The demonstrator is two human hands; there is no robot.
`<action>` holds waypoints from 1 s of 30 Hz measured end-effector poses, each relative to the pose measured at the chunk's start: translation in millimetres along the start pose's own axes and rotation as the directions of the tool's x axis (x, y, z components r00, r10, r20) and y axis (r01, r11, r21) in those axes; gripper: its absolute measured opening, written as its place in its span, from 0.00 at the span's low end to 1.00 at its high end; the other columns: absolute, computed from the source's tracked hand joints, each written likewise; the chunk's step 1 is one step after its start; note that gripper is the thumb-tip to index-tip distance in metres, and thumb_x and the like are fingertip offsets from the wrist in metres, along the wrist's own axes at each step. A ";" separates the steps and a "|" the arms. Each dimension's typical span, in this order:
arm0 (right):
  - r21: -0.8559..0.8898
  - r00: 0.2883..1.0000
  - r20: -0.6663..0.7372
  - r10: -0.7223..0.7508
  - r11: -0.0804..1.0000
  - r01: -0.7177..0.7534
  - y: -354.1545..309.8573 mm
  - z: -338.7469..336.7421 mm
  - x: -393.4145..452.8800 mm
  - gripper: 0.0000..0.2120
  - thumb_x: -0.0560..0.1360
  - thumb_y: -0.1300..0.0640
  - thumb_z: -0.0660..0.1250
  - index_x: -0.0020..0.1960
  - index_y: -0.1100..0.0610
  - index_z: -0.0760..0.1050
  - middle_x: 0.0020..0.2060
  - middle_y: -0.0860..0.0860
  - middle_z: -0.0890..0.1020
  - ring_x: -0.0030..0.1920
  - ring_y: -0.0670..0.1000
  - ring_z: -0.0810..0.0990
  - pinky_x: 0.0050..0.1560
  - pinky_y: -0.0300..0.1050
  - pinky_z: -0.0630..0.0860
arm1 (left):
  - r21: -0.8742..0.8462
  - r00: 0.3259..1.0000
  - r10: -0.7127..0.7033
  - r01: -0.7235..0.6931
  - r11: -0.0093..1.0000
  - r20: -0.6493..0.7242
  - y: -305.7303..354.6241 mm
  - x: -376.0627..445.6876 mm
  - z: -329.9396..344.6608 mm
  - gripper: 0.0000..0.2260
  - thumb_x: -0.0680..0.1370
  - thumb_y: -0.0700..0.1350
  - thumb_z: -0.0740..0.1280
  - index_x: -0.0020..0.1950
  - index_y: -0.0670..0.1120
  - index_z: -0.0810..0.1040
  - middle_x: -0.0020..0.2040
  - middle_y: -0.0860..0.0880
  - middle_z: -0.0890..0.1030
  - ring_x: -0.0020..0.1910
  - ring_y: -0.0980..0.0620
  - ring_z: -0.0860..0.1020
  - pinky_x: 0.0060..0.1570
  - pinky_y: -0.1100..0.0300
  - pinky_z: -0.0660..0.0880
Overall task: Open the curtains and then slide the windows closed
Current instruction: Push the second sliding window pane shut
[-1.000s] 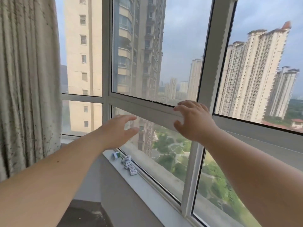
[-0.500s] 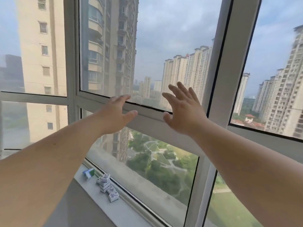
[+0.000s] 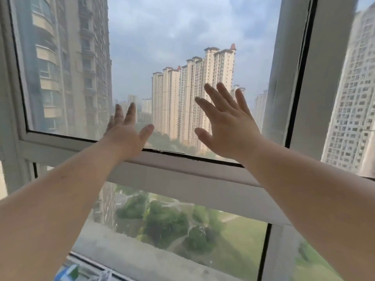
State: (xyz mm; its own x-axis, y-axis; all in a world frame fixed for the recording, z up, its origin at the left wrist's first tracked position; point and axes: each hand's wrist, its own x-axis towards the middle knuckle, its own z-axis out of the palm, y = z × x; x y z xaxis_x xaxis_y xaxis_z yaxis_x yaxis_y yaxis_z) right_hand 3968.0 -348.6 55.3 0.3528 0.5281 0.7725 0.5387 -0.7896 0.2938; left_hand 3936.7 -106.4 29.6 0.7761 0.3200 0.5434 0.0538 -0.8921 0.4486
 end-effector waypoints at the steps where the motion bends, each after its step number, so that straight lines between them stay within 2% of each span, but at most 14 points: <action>1: -0.038 1.000 0.010 0.015 0.999 -0.014 0.3 3.3 1.5 0.31 0.75 0.42 0.58 0.75 0.50 0.54 0.77 0.50 0.48 0.75 0.51 0.40 0.70 0.52 0.31 | 0.000 1.000 0.015 -0.015 1.000 0.019 -0.8 6.0 4.4 0.35 0.73 0.66 0.50 0.72 0.55 0.36 0.75 0.47 0.36 0.73 0.46 0.40 0.69 0.48 0.42; 4: -0.202 1.000 -0.003 -0.002 0.979 0.001 8.9 13.4 -2.5 0.31 0.76 0.40 0.55 0.75 0.48 0.52 0.76 0.47 0.47 0.74 0.47 0.38 0.71 0.51 0.31 | -0.041 0.995 0.060 -0.057 0.998 0.077 2.0 16.4 26.8 0.41 0.68 0.71 0.46 0.71 0.53 0.32 0.73 0.45 0.30 0.72 0.46 0.35 0.69 0.46 0.39; 8: -0.240 0.999 -0.033 -0.024 0.971 0.015 21.4 13.1 -11.2 0.28 0.77 0.40 0.50 0.75 0.48 0.56 0.76 0.47 0.53 0.74 0.46 0.45 0.72 0.52 0.36 | -0.158 1.000 0.020 -0.023 0.987 -0.021 20.6 14.5 47.2 0.48 0.62 0.76 0.46 0.70 0.51 0.30 0.72 0.43 0.28 0.71 0.44 0.32 0.67 0.46 0.37; 10: -0.239 0.996 -0.085 -0.038 0.971 0.016 25.1 13.7 -16.6 0.27 0.78 0.42 0.51 0.74 0.50 0.59 0.75 0.48 0.57 0.75 0.47 0.50 0.73 0.53 0.39 | -0.211 1.000 -0.004 0.001 0.977 -0.018 29.1 12.7 47.9 0.50 0.61 0.77 0.47 0.71 0.50 0.31 0.72 0.43 0.29 0.71 0.44 0.32 0.68 0.46 0.38; 13: -0.195 0.970 -0.239 -0.040 0.981 -0.007 29.0 12.9 -26.9 0.23 0.79 0.45 0.56 0.69 0.55 0.69 0.72 0.50 0.66 0.73 0.50 0.60 0.73 0.56 0.50 | -0.232 1.000 -0.006 0.009 0.973 0.011 41.5 6.9 48.1 0.51 0.60 0.77 0.48 0.71 0.50 0.30 0.72 0.44 0.28 0.71 0.44 0.32 0.67 0.47 0.37; 16: -0.127 0.940 -0.341 0.008 0.990 -0.055 33.0 8.8 -35.4 0.21 0.78 0.46 0.59 0.61 0.58 0.76 0.67 0.53 0.73 0.70 0.52 0.67 0.70 0.59 0.56 | -0.235 1.000 0.016 -0.010 0.972 0.022 59.1 -3.8 54.0 0.51 0.60 0.77 0.48 0.70 0.51 0.29 0.71 0.44 0.27 0.70 0.43 0.30 0.67 0.47 0.35; 20: -0.012 0.867 -0.497 0.023 0.999 -0.033 45.2 -3.2 -47.9 0.15 0.76 0.49 0.62 0.51 0.59 0.81 0.55 0.54 0.81 0.59 0.57 0.77 0.60 0.57 0.64 | -0.256 0.999 0.051 -0.047 0.966 0.011 92.6 -20.1 64.4 0.53 0.57 0.78 0.47 0.69 0.50 0.27 0.70 0.43 0.26 0.68 0.43 0.28 0.65 0.47 0.33; 22: 0.034 0.853 -0.523 0.002 0.999 0.019 51.8 -9.3 -55.7 0.14 0.76 0.50 0.63 0.51 0.59 0.81 0.53 0.54 0.82 0.55 0.57 0.78 0.58 0.55 0.66 | -0.256 0.997 0.076 -0.070 0.964 0.012 112.1 -30.8 71.0 0.54 0.56 0.79 0.47 0.69 0.51 0.27 0.69 0.43 0.25 0.68 0.43 0.27 0.65 0.47 0.34; 24: 0.080 0.863 -0.505 -0.009 0.995 0.058 54.8 -12.7 -59.7 0.14 0.75 0.51 0.64 0.51 0.60 0.81 0.54 0.55 0.81 0.57 0.58 0.78 0.60 0.58 0.67 | -0.246 0.994 0.103 -0.093 0.965 0.028 132.6 -40.7 78.1 0.53 0.56 0.79 0.47 0.69 0.52 0.27 0.69 0.43 0.24 0.68 0.43 0.26 0.66 0.46 0.35; 26: 0.140 0.887 -0.463 -0.002 0.987 0.075 53.5 -15.3 -59.2 0.13 0.75 0.52 0.65 0.52 0.61 0.80 0.55 0.56 0.81 0.60 0.59 0.76 0.61 0.60 0.67 | -0.238 0.989 0.129 -0.108 0.965 0.075 153.0 -49.6 84.4 0.49 0.63 0.74 0.53 0.69 0.52 0.28 0.69 0.43 0.24 0.67 0.42 0.25 0.66 0.47 0.35; 28: 0.207 0.896 -0.443 0.018 0.975 0.082 52.2 -21.4 -56.7 0.13 0.74 0.54 0.66 0.52 0.61 0.80 0.55 0.57 0.80 0.61 0.59 0.75 0.62 0.61 0.66 | -0.220 0.961 0.259 -0.233 0.947 0.098 172.5 -61.3 89.2 0.43 0.70 0.62 0.58 0.69 0.54 0.27 0.70 0.45 0.25 0.65 0.42 0.23 0.63 0.48 0.30; 30: 0.270 0.895 -0.444 0.041 0.959 0.091 50.8 -29.0 -52.8 0.13 0.74 0.54 0.65 0.51 0.61 0.80 0.55 0.57 0.80 0.62 0.59 0.75 0.62 0.60 0.66 | -0.239 0.863 0.504 -0.482 0.843 0.037 183.3 -79.0 90.1 0.38 0.73 0.57 0.58 0.70 0.58 0.32 0.74 0.51 0.33 0.66 0.49 0.23 0.66 0.50 0.29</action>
State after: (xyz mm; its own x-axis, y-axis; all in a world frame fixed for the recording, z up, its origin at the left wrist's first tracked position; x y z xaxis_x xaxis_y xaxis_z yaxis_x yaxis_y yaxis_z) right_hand 3954.5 -425.7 45.8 -0.0024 0.3017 0.9534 0.7549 -0.6247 0.1996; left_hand 3941.8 -324.0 4.9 0.7199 -0.1853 0.6689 -0.4790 -0.8301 0.2855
